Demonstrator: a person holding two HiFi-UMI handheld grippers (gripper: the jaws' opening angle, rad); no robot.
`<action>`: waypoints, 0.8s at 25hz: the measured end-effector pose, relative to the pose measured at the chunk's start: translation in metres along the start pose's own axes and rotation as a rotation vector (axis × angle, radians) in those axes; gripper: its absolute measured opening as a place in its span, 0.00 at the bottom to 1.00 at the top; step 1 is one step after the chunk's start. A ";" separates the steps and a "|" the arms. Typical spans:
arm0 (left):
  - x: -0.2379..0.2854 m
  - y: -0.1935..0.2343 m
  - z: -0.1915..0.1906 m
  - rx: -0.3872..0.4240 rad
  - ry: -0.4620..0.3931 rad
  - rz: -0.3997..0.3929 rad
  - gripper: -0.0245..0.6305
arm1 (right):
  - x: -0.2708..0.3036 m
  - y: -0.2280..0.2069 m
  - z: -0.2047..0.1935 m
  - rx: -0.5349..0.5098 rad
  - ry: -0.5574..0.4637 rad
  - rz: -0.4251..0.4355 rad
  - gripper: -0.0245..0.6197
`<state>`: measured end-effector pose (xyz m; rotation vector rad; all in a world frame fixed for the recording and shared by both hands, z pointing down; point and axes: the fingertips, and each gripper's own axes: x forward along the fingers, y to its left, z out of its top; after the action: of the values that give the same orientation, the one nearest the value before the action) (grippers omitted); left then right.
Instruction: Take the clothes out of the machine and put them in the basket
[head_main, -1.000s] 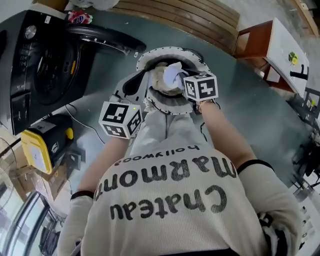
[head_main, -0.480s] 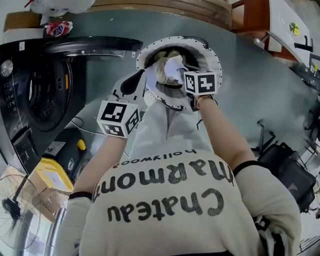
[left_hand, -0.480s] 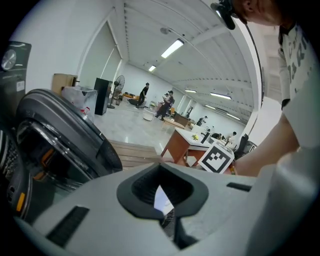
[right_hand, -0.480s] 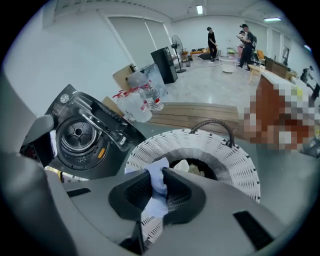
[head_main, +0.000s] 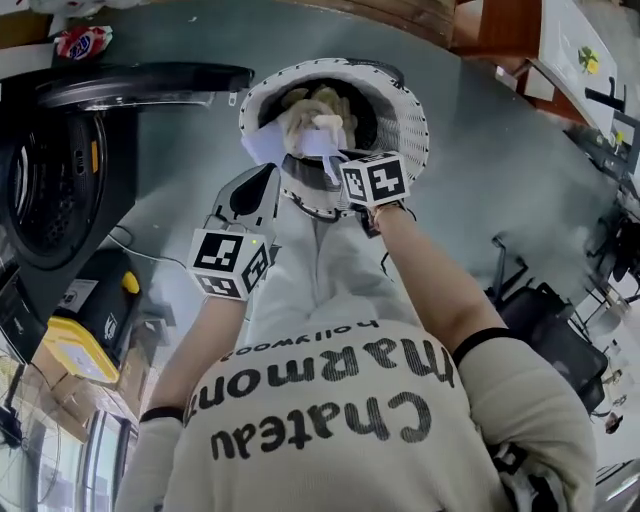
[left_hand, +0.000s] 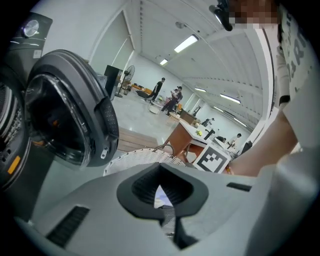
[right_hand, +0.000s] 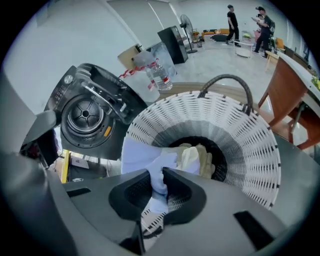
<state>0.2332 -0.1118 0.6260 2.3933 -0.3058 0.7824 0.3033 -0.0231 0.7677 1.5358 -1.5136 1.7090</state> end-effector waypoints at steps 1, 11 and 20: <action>0.001 -0.002 -0.004 -0.010 -0.005 0.002 0.05 | 0.004 -0.004 -0.003 -0.011 0.018 0.003 0.12; 0.027 -0.024 -0.058 -0.128 -0.019 0.086 0.05 | 0.035 -0.057 -0.032 -0.078 0.137 -0.013 0.12; 0.036 -0.027 -0.082 -0.231 -0.064 0.181 0.05 | 0.051 -0.087 -0.053 -0.170 0.185 -0.008 0.12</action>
<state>0.2345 -0.0415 0.6885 2.1962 -0.6125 0.7087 0.3347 0.0347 0.8604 1.2607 -1.5119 1.6229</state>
